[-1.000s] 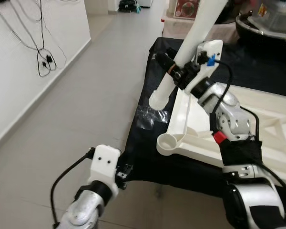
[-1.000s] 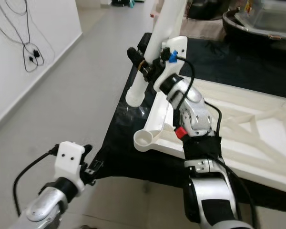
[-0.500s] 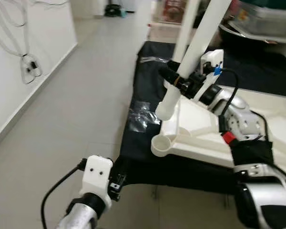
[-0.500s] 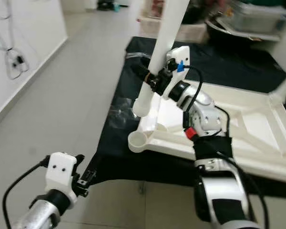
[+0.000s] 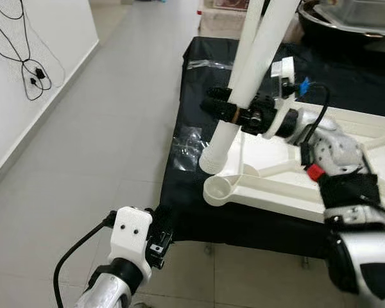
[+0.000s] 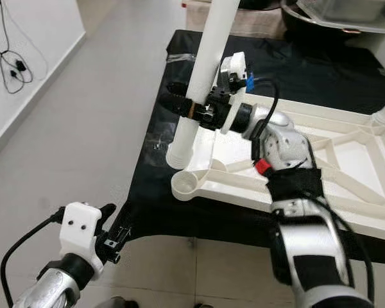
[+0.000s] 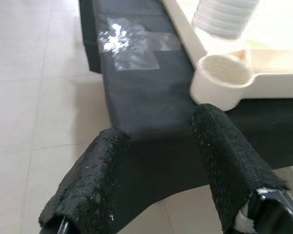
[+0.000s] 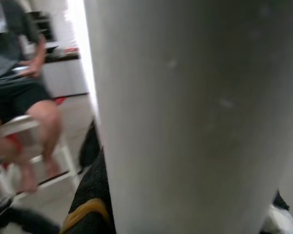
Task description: Building children table
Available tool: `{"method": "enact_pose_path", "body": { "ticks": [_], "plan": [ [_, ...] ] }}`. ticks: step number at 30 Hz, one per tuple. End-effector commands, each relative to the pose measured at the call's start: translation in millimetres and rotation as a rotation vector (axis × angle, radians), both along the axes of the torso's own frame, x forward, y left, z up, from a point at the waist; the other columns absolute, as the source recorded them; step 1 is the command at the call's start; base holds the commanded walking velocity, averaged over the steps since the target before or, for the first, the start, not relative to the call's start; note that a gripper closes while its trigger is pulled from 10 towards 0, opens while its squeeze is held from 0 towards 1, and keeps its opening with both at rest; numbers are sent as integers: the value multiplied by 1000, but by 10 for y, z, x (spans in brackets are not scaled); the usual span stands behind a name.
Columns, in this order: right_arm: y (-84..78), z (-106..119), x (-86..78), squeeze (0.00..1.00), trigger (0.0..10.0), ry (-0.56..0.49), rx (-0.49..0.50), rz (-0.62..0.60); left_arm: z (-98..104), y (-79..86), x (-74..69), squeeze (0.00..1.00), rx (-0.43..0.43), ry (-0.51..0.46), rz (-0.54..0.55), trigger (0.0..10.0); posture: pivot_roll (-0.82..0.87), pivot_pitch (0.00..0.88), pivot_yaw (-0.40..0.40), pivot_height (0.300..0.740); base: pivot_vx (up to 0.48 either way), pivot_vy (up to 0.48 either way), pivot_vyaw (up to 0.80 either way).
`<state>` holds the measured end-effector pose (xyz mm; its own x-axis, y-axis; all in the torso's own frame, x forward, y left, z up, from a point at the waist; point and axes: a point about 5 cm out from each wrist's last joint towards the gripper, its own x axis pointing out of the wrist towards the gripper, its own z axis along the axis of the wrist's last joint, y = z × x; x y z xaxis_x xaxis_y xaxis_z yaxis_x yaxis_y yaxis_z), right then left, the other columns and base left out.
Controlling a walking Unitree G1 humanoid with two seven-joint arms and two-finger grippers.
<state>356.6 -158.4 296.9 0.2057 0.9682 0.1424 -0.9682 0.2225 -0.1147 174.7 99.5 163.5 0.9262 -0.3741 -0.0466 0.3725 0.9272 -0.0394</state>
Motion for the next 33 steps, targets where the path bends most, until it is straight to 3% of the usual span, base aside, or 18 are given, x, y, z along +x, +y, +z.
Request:
{"method": "enact_pose_path", "body": {
  "ticks": [1,7,12,20,28,33],
  "plan": [
    [-27,26,-16,0,10000,-19,-20,39,4,-21,-42,0,-5,14,-18,10000,122,234,-38,740,0,0,0],
    [-54,24,26,0,10000,-53,-70,38,41,-62,-74,0,-18,10,-41,10000,123,240,-39,740,0,0,0],
    [19,-35,41,0,10000,-66,-102,58,49,-84,-97,0,-22,14,-47,10000,125,243,-38,740,0,0,0],
    [88,-56,-2,0,10000,-66,-109,170,62,-105,-119,0,-21,19,-50,10000,130,248,-45,740,0,0,0],
    [188,42,-100,0,10000,-131,-84,304,51,-110,-113,0,-19,26,-46,10000,126,253,-44,740,0,0,0],
    [242,-23,-144,0,10000,-128,-98,344,41,-122,-121,0,-18,32,-47,10000,126,255,-48,740,0,0,0]
  ]
}}
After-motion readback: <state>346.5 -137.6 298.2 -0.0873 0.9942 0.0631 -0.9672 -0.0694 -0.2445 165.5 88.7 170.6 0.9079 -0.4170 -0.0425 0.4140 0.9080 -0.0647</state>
